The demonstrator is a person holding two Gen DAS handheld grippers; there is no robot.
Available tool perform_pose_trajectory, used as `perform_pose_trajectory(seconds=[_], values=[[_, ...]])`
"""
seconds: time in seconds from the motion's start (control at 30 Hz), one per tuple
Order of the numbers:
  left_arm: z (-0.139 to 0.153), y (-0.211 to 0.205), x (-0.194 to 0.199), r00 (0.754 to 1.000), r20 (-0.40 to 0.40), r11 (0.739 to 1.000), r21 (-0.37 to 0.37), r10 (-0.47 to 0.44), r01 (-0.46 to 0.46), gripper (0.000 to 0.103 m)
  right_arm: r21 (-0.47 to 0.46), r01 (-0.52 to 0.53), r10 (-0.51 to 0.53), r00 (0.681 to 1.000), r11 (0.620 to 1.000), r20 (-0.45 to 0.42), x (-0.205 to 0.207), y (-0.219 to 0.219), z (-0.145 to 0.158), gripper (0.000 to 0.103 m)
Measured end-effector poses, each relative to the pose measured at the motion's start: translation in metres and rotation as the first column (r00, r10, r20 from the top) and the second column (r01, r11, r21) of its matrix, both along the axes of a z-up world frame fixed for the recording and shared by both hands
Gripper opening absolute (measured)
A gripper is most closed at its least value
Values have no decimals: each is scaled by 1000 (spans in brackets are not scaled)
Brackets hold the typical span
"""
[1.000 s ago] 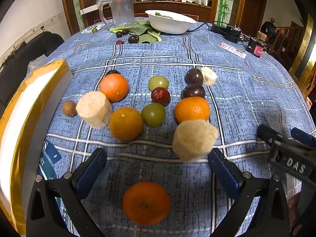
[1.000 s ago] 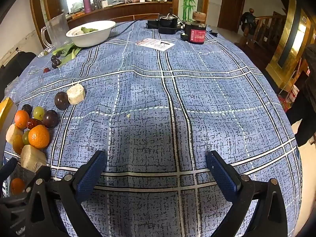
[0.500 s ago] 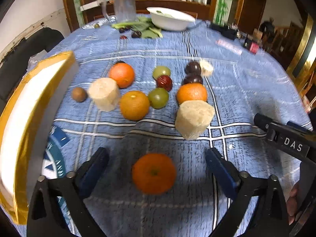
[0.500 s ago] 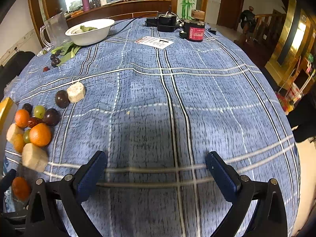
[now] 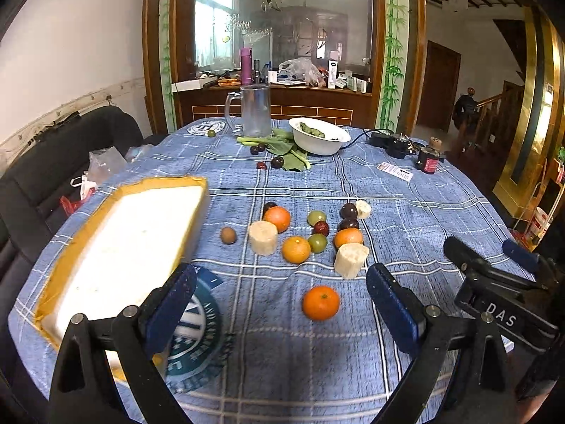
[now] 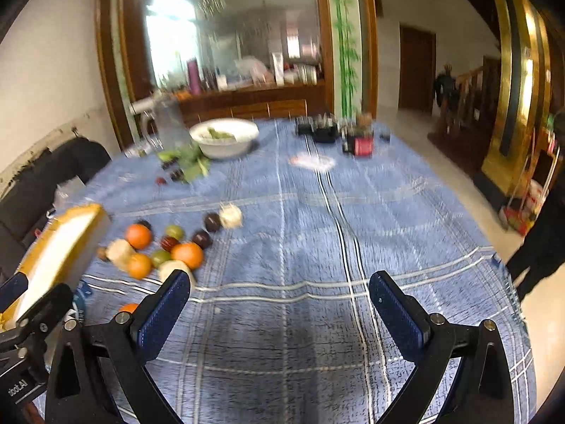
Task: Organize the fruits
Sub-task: 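Move both tools toward the fruit beside the foam tray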
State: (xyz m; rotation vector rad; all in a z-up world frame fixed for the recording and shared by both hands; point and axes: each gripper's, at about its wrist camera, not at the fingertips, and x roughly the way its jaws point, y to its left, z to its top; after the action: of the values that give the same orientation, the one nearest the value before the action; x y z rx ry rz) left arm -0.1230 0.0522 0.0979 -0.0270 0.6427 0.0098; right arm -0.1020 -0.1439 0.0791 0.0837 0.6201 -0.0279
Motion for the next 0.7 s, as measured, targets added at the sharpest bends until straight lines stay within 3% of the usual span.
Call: perform_pose_trajectory(seconds=[0.1,0.37,0.7], values=[[8,9,-9,1000,15,1000,-19,18,-17,97,-32,-5,8,995,999,102,-17,10,11,102],[17,22,-27,998,54,999,6,37,-38,97,-60,-43,49,992,997,120,-31,33,21,102],[6,32,-19,999,21,999,12,41,-41,97,-95,-44,62,980,994,190,-34,44,27,102]])
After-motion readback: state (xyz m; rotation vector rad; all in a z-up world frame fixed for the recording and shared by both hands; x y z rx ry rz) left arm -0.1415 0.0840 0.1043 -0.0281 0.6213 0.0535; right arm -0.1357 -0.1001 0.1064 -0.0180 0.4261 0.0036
